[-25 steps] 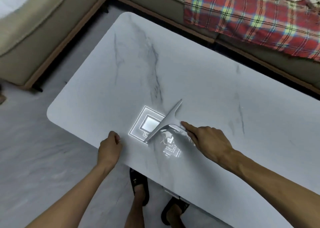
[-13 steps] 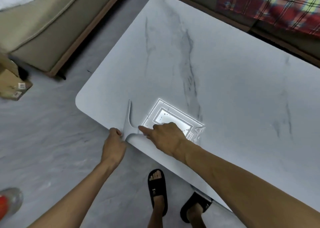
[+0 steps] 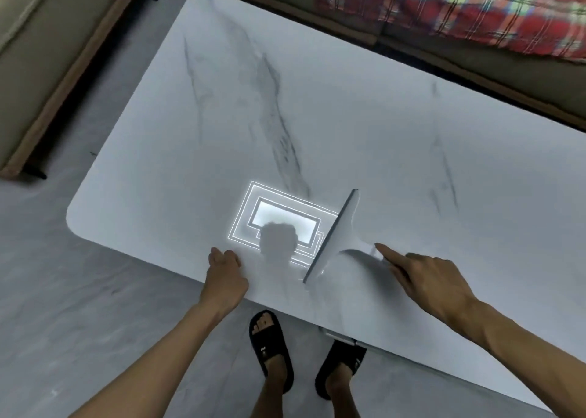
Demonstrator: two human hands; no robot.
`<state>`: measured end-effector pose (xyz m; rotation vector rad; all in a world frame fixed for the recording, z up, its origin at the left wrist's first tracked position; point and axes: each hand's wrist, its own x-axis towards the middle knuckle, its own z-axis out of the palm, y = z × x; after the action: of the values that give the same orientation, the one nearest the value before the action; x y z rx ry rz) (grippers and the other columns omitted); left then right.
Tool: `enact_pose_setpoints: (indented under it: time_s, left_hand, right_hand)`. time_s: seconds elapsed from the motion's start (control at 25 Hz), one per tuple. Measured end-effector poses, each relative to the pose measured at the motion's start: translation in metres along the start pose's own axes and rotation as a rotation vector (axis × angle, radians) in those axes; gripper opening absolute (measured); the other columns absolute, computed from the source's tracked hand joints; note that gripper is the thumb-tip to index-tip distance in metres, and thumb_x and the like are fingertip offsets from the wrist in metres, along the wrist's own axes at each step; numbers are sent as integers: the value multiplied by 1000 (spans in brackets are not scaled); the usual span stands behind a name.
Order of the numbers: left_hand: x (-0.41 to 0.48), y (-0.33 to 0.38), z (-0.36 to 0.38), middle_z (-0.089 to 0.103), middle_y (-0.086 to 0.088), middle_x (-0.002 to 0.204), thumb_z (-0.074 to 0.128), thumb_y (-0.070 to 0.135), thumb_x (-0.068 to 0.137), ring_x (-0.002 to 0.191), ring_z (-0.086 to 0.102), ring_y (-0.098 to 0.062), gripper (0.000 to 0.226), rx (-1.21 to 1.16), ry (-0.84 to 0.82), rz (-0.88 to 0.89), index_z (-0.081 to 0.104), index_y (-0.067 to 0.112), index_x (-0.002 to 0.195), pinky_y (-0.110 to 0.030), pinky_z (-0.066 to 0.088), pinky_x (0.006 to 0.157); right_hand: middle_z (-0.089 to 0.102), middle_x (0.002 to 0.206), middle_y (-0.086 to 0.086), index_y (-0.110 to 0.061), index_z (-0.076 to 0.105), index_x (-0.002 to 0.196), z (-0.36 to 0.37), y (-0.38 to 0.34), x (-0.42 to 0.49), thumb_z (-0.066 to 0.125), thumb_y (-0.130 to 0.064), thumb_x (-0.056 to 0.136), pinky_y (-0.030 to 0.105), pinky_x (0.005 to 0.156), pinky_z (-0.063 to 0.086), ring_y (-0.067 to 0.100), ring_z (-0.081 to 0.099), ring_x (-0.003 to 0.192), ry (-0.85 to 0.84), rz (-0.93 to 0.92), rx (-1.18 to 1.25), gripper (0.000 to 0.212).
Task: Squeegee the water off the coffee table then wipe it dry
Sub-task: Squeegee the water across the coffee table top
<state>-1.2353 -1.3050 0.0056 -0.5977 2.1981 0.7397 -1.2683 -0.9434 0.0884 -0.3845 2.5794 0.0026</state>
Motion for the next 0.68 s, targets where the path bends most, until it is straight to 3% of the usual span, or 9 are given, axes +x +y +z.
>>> enact_pose_setpoints:
  time_s: [0.2, 0.24, 0.32, 0.4, 0.56, 0.68]
  left_hand:
    - [-4, 12, 10, 18, -30, 151, 33, -8, 83, 142, 22, -37, 25, 45, 49, -13, 46, 3, 100, -43, 33, 109]
    - [-6, 13, 11, 27, -28, 149, 33, -7, 84, 138, 31, -35, 25, 23, 72, -14, 47, 3, 102, -42, 36, 106]
    - [-14, 17, 10, 54, -16, 120, 37, -4, 83, 100, 56, -27, 23, -39, 118, 1, 46, 9, 100, -38, 46, 78]
    - [-20, 21, 9, 55, -3, 88, 39, -1, 80, 73, 52, -18, 25, -71, 148, 4, 42, 15, 99, -31, 39, 57]
    - [-23, 23, 10, 54, -2, 79, 37, -1, 79, 68, 54, -20, 27, -70, 178, -11, 40, 18, 97, -29, 36, 52]
    - [-28, 21, 17, 56, -2, 82, 38, 6, 82, 70, 54, -19, 18, -43, 110, -14, 41, 19, 93, -30, 37, 54]
  right_hand:
    - [59, 79, -11, -53, 21, 145, -6, 46, -49, 12, -54, 98, 31, 64, 49, 17, 62, 71, -16, 148, -30, 48]
    - [59, 79, -10, -53, 21, 145, -8, 44, -53, 11, -54, 97, 32, 64, 49, 18, 63, 71, -17, 157, -25, 49]
    - [58, 79, -9, -52, 20, 145, -10, 26, -52, 13, -53, 98, 34, 62, 49, 21, 63, 71, -6, 120, -14, 47]
    - [59, 84, -7, -50, 17, 146, -10, -8, -37, 20, -48, 101, 34, 59, 44, 26, 63, 71, 0, -2, 25, 44]
    - [59, 91, 6, -40, 20, 148, 10, -98, 2, 31, -36, 104, 32, 56, 36, 31, 58, 64, -43, -305, 16, 46]
    - [58, 93, 7, -38, 19, 150, 27, -109, 7, 32, -31, 105, 32, 55, 33, 28, 49, 59, -64, -332, -9, 48]
